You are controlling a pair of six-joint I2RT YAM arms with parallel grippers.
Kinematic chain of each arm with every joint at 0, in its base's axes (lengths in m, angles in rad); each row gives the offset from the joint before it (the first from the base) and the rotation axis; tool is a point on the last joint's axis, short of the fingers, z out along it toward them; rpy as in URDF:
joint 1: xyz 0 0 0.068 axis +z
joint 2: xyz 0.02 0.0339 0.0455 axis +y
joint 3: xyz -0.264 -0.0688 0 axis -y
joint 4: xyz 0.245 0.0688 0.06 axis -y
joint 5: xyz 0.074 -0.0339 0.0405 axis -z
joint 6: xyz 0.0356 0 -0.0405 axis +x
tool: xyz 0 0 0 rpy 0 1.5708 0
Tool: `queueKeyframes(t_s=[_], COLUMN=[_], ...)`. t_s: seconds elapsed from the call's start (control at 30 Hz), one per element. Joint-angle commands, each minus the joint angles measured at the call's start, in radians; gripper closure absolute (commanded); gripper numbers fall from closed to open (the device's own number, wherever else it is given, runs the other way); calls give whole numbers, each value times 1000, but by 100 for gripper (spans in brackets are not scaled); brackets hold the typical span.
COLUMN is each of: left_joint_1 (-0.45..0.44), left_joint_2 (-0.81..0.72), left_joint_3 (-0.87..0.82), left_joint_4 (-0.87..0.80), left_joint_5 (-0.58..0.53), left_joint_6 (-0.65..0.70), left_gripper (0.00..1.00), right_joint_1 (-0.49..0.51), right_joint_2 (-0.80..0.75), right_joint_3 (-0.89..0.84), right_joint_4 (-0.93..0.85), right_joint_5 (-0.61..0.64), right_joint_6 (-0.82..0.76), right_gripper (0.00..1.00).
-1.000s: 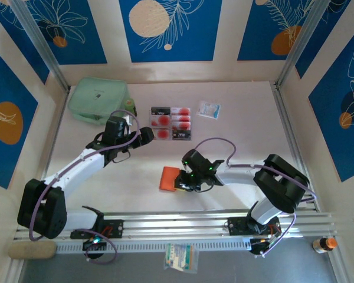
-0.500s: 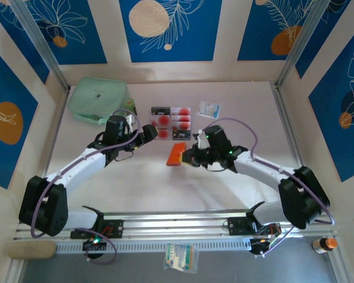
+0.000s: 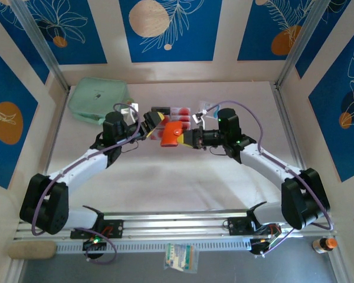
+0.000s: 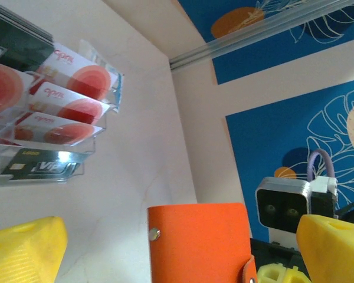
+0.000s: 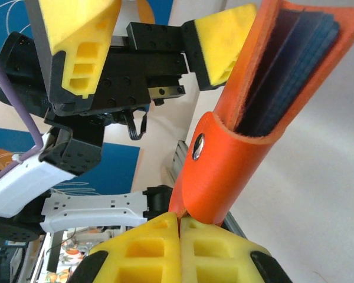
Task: Put the credit cards into the card holder
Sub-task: Pass the card holder.
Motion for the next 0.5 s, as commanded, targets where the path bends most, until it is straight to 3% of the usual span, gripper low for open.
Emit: queueKeyframes(t_s=[0.0, 0.27, 0.47], left_joint_1=[-19, -34, -36], left_joint_2=[21, 52, 56], left_joint_3=[-1, -27, -42], left_joint_4=[79, 205, 260], left_joint_5=[23, 29, 41], left_joint_6=[-30, -90, -118], left_gripper=[2, 15, 30], right_joint_1=[17, 56, 62], right_joint_2=[18, 32, 46], right_joint_3=[33, 52, 45], right_joint_4=[114, 135, 155], right_joint_5=[-60, -48, -36], right_joint_6=[60, 77, 94], right_gripper=[100, 100, 100])
